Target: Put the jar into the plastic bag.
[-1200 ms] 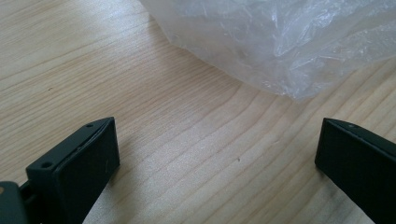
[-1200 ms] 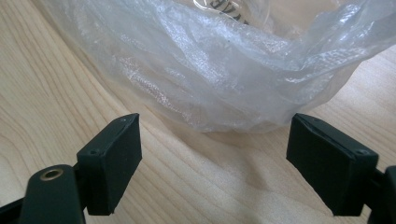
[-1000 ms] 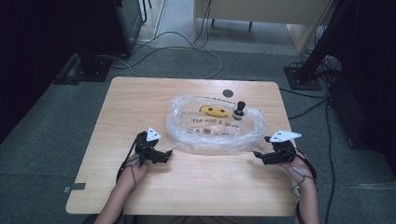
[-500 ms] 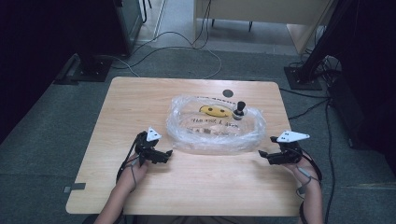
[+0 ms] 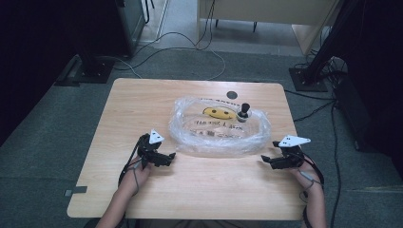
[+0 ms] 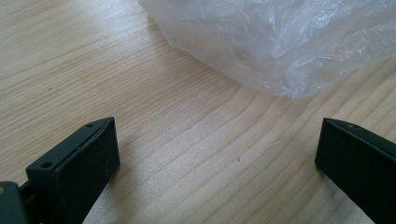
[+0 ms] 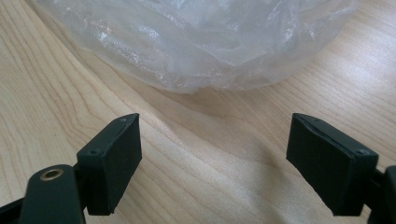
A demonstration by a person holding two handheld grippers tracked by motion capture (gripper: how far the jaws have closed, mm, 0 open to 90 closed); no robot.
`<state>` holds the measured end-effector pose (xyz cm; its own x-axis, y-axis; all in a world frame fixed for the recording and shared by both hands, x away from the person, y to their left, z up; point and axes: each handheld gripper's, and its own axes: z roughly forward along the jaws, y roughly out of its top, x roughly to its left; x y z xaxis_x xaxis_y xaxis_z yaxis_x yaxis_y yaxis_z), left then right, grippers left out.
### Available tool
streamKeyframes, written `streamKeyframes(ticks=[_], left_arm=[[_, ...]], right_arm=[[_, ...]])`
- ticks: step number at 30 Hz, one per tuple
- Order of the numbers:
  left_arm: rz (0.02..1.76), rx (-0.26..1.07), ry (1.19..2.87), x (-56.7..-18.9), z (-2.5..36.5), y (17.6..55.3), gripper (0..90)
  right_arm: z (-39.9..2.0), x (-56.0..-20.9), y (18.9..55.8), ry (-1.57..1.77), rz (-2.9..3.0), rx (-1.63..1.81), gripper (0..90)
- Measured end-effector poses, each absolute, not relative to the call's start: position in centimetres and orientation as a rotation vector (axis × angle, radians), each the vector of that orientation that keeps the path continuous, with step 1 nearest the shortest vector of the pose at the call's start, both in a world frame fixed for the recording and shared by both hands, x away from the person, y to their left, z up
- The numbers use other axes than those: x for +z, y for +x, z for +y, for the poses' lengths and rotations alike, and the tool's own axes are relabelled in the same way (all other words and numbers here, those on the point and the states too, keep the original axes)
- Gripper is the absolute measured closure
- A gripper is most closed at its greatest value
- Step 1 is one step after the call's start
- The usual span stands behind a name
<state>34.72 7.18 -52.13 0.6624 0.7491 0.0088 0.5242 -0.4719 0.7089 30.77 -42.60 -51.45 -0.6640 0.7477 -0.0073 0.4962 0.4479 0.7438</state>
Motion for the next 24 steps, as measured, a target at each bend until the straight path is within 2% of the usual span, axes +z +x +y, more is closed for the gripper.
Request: streamKeyframes(ticks=[24], left_arm=[[0.979,0.418,2.184,-52.1,7.2,34.7,0.0]], right_arm=[[-42.8,-52.6,31.6,1.115,2.356,1.075,15.9]])
